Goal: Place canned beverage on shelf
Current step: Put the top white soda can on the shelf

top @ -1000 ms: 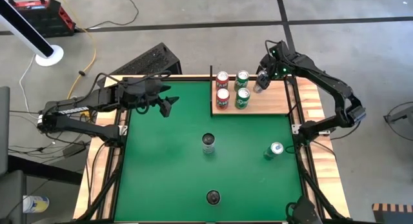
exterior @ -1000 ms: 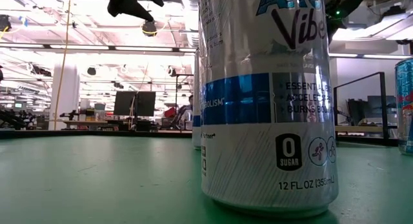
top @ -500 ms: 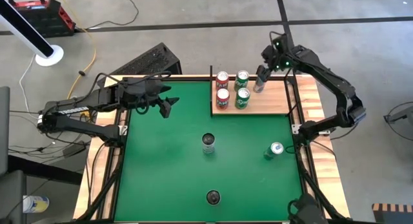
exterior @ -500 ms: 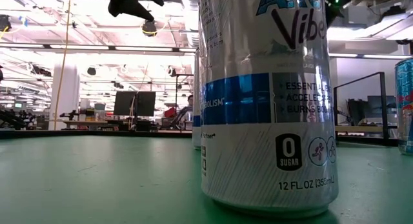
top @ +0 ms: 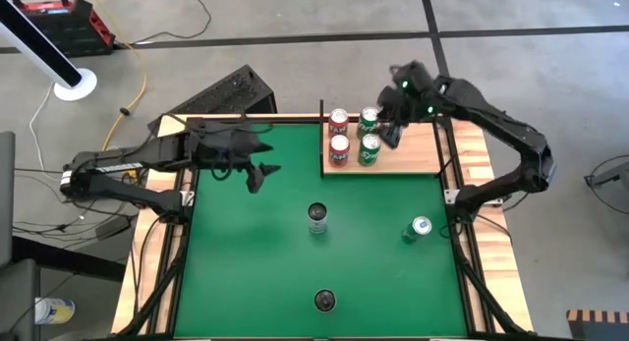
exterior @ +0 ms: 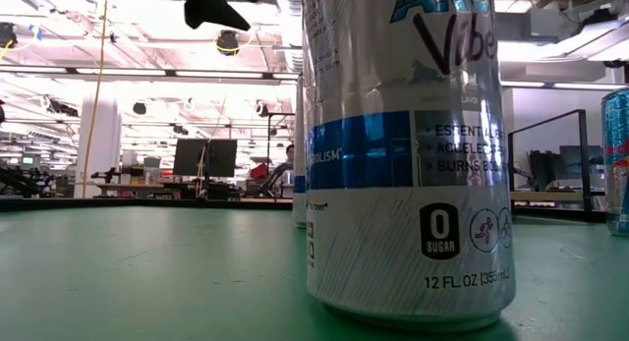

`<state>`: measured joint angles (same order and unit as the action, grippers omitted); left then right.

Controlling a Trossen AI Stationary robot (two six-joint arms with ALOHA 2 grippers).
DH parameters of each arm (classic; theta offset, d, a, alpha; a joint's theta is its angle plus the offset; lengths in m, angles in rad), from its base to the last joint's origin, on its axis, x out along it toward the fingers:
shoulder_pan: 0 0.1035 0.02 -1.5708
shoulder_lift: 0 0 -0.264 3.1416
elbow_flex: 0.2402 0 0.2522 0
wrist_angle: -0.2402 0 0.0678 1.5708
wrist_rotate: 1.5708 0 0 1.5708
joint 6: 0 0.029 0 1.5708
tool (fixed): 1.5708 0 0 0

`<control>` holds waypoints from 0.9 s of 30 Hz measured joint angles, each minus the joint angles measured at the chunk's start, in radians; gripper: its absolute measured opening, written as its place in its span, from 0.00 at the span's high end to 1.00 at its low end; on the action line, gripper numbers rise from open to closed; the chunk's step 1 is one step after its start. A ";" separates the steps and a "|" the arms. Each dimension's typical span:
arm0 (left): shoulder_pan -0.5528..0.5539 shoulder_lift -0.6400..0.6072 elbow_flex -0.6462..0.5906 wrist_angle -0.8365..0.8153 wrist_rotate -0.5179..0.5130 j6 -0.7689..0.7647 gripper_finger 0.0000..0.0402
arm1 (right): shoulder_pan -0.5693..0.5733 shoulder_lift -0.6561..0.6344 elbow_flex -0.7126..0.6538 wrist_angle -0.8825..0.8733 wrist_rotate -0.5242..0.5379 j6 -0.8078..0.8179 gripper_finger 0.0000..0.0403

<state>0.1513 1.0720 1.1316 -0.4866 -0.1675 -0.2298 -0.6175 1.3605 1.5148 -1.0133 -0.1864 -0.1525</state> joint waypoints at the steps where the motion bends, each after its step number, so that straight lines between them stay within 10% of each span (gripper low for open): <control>1: -0.008 0.014 0.000 0.004 0.021 0.014 0.27 | 0.046 0.000 0.009 -0.007 0.000 0.025 0.25; 18: -0.141 0.296 0.000 0.206 0.369 0.247 0.27 | 0.731 -0.001 0.039 -0.015 0.271 0.571 0.25; 27: -0.172 0.438 0.000 0.353 0.282 0.272 0.27 | 0.906 -0.001 0.039 -0.157 0.402 0.655 0.25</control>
<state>-0.0211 1.5104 1.1313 -0.1336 0.1150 0.0425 0.2888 1.3598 1.5536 -1.1701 0.2153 0.5029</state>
